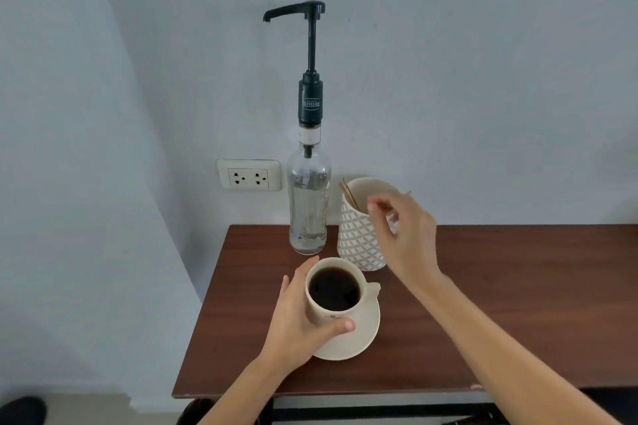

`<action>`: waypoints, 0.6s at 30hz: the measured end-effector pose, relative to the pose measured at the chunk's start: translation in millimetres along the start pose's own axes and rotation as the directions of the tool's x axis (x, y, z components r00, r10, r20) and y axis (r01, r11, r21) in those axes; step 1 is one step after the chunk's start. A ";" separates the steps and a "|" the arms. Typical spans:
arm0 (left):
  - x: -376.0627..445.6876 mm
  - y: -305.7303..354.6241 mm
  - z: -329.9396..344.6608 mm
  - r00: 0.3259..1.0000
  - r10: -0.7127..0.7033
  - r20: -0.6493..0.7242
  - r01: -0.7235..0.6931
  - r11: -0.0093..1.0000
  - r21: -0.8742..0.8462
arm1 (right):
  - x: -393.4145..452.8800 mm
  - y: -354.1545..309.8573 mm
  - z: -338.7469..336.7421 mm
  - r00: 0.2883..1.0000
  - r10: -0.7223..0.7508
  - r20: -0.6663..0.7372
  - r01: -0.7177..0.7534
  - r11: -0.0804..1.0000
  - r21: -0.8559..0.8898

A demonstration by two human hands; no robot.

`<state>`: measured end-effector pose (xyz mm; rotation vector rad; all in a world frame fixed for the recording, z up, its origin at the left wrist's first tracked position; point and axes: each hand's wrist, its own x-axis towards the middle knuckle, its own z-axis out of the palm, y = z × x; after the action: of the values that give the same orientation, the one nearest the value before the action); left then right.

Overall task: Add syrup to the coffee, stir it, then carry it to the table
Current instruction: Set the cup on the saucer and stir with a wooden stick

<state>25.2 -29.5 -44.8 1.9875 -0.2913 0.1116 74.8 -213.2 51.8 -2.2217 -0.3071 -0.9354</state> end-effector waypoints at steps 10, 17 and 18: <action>-4.0 -1.3 -3.2 0.999 -0.001 0.044 0.002 0.999 -0.033 | 74.4 3.1 42.4 0.875 0.250 0.414 -0.177 0.962 -0.206; -2.8 -1.5 -5.1 0.998 -0.009 0.058 0.010 1.000 -0.029 | 74.7 6.1 21.0 0.933 0.159 0.322 -0.134 0.986 -0.099; -2.6 -2.4 -4.9 0.998 -0.006 0.059 0.008 1.000 -0.030 | 74.8 4.2 16.8 0.943 0.151 0.296 -0.130 0.988 -0.089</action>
<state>23.6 -23.7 -45.4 1.9636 -0.3217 0.0438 138.9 -208.5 93.7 -2.4159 -0.2536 -0.5356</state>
